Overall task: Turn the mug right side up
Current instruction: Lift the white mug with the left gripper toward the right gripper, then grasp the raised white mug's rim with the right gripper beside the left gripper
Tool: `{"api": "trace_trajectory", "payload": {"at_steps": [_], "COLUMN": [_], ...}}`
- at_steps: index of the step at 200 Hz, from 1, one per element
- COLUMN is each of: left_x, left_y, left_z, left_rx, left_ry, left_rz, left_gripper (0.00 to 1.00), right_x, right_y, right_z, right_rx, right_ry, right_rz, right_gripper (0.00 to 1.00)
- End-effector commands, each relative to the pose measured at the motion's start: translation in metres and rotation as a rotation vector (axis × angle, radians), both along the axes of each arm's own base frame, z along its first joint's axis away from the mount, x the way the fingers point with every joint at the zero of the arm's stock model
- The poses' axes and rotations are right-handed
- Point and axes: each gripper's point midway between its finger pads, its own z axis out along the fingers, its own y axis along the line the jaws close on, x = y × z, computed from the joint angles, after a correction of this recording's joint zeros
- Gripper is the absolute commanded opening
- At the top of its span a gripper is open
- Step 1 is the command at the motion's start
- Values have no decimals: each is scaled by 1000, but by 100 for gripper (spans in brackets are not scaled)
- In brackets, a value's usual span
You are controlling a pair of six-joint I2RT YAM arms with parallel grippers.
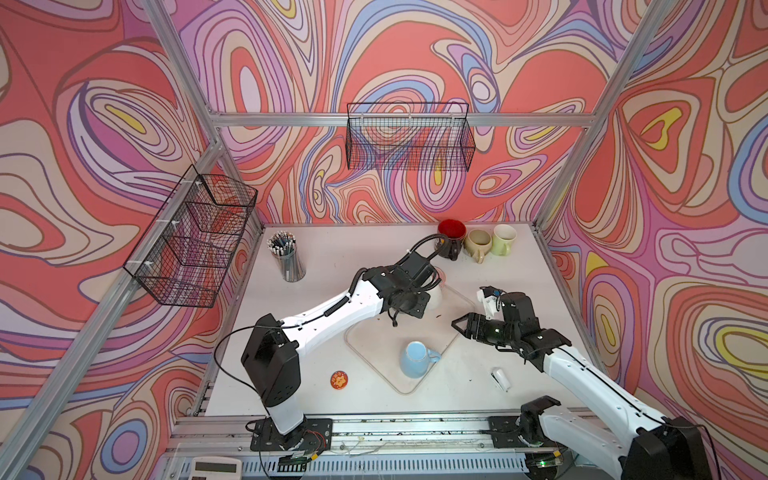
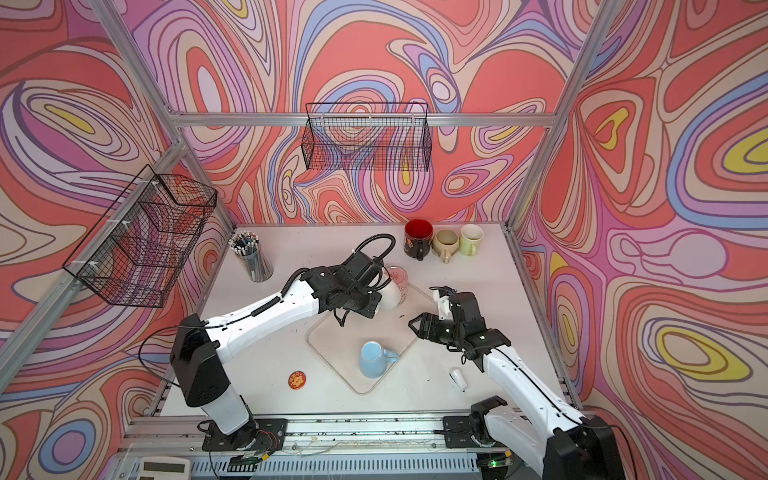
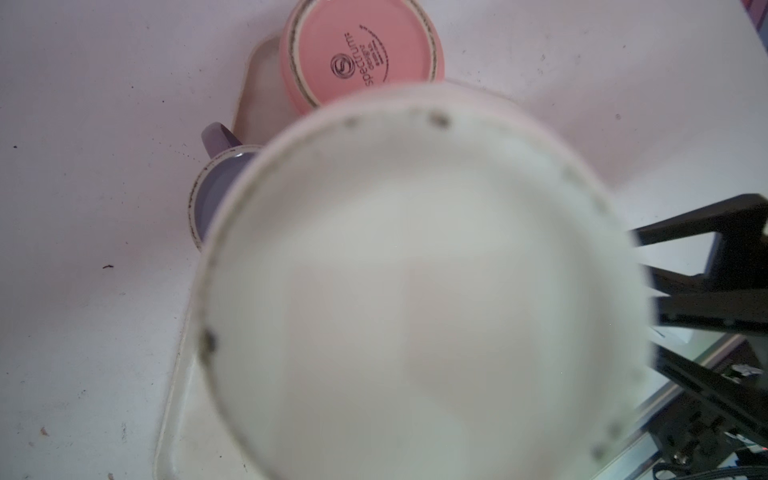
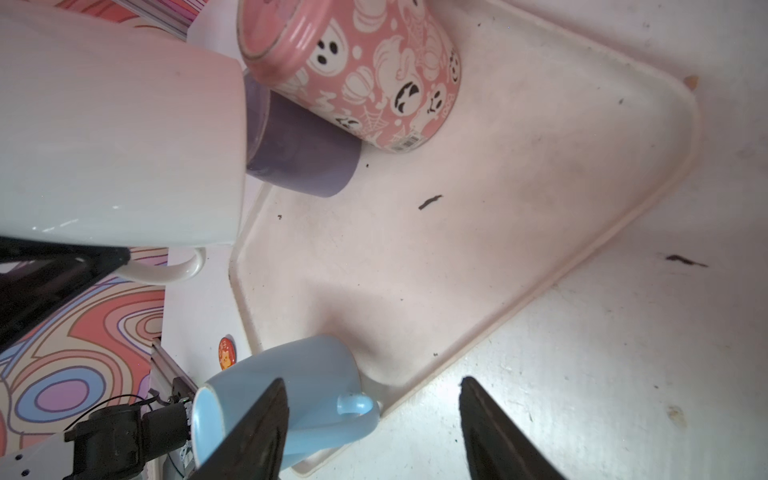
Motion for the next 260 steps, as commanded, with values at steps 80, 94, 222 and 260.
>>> {"api": "trace_trajectory", "payload": {"at_steps": [80,94,222,260], "left_x": [-8,-10,-11,-11], "left_y": [-3,-1,-1,-3], "left_z": [95,105,175,186], "left_rx": [-560,-620,-984,-1016], "left_ry": [-47,-49,-74,-82], "left_rz": [-39,-44,-132,-153], "left_gripper": [0,0,0,0], "right_x": [-3,-2,14,24], "right_y": [38,42,59,63], "right_z": [84,93,167,180], "right_rx": [360,412,683,729], "right_ry": [-238,-256,-433,-452], "right_rz": [148,160,256,277], "right_gripper": [67,67,57,61]}}
